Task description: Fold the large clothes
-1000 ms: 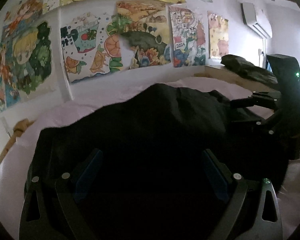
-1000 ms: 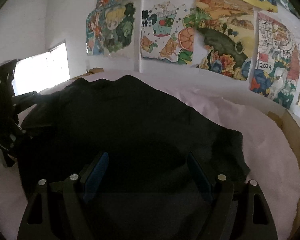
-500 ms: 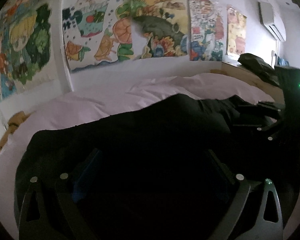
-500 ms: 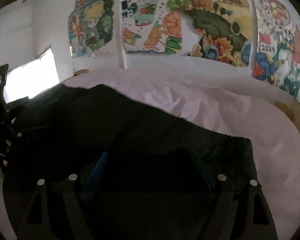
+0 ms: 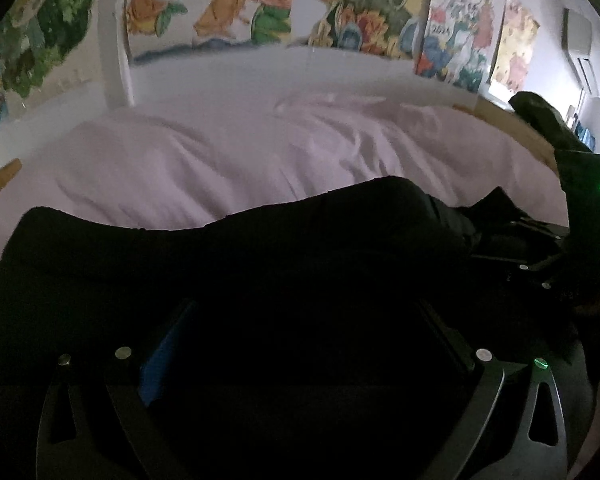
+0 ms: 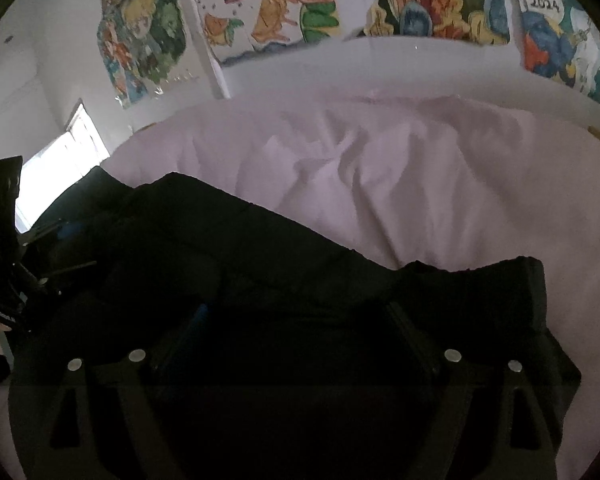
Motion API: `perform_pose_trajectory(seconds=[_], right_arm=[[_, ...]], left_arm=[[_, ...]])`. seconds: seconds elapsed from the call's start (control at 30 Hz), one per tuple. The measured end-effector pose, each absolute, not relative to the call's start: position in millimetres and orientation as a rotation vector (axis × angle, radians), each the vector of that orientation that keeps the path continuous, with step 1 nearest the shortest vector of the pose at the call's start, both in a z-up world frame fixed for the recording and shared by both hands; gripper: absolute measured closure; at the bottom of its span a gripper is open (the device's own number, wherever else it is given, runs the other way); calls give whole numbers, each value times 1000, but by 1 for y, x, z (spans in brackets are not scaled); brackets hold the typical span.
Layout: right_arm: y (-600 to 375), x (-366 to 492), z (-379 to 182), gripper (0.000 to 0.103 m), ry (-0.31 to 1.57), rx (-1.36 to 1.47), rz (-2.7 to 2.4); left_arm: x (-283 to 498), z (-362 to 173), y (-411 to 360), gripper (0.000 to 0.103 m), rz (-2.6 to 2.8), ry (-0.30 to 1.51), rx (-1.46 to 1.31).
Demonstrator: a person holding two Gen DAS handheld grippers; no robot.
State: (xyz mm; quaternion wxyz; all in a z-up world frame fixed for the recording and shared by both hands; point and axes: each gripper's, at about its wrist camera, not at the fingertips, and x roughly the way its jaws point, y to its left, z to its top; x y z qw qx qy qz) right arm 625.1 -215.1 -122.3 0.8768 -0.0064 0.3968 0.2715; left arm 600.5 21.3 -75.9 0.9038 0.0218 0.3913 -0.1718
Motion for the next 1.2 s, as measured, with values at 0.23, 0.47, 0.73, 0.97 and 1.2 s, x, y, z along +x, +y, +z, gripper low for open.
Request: perform_pose_trajectory(seconds=[0.23,0.47,0.73,0.97,1.2], right_arm=[[-214,637,-134,15,858,-25,569],[-217,630,-131,15,828,-12,564],[-231,619,-124,12,787,57,601],[-259,599,-94,12,722,118,590],[-276,582,-81,10,707,65,468]], left_arm=[[610,-86,22,1,-349,844,55],[605,-84,17,1,-344,821,75],[597,-78,16,1,-360,796,80],[591,-63,24,1,-409,802,74],[573,-46,30,1,-374,750,95]])
